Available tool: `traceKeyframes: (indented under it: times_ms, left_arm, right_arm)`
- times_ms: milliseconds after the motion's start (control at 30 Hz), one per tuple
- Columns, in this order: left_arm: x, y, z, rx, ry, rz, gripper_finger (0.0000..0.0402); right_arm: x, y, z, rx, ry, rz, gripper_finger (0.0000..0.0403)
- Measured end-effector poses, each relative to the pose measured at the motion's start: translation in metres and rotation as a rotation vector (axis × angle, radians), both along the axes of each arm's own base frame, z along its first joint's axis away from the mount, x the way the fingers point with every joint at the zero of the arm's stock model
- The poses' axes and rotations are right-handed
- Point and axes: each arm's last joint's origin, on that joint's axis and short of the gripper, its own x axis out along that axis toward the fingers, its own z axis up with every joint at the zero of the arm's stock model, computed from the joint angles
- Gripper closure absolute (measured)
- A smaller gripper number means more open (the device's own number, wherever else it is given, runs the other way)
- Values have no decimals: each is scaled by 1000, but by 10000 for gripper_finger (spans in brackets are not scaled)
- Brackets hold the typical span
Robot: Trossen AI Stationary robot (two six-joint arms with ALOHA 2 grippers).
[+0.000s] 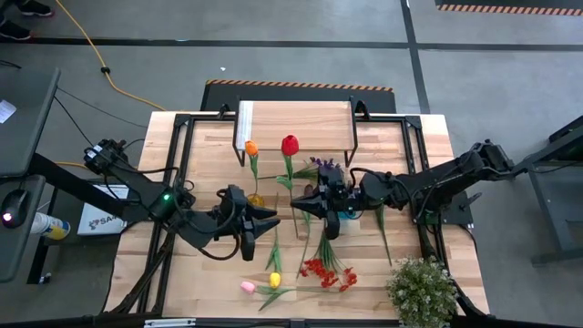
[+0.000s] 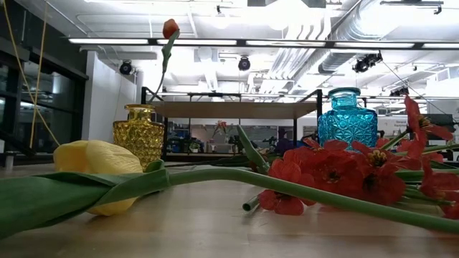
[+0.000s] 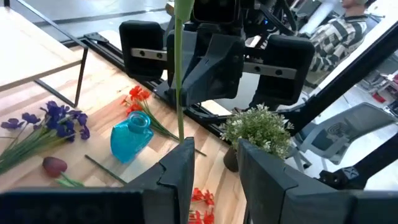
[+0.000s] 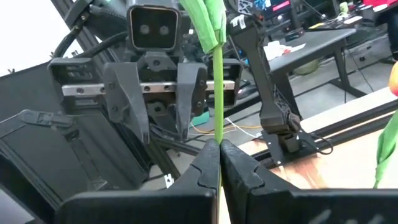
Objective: Pick and place flowers into a vace then onto a shelf
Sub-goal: Put the red tulip into the yellow vase
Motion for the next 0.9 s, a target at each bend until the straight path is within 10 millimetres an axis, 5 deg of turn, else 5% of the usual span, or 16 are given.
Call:
traceKeyframes:
  times_ms: [500, 900]
  left_arm:
    - [0, 0, 0, 11, 2, -5, 245]
    - [15, -9, -19, 82, 62, 31, 245]
  right_arm:
    - [0, 0, 1, 53, -12, -17, 403]
    - [16, 5, -20, 39, 43, 23, 403]
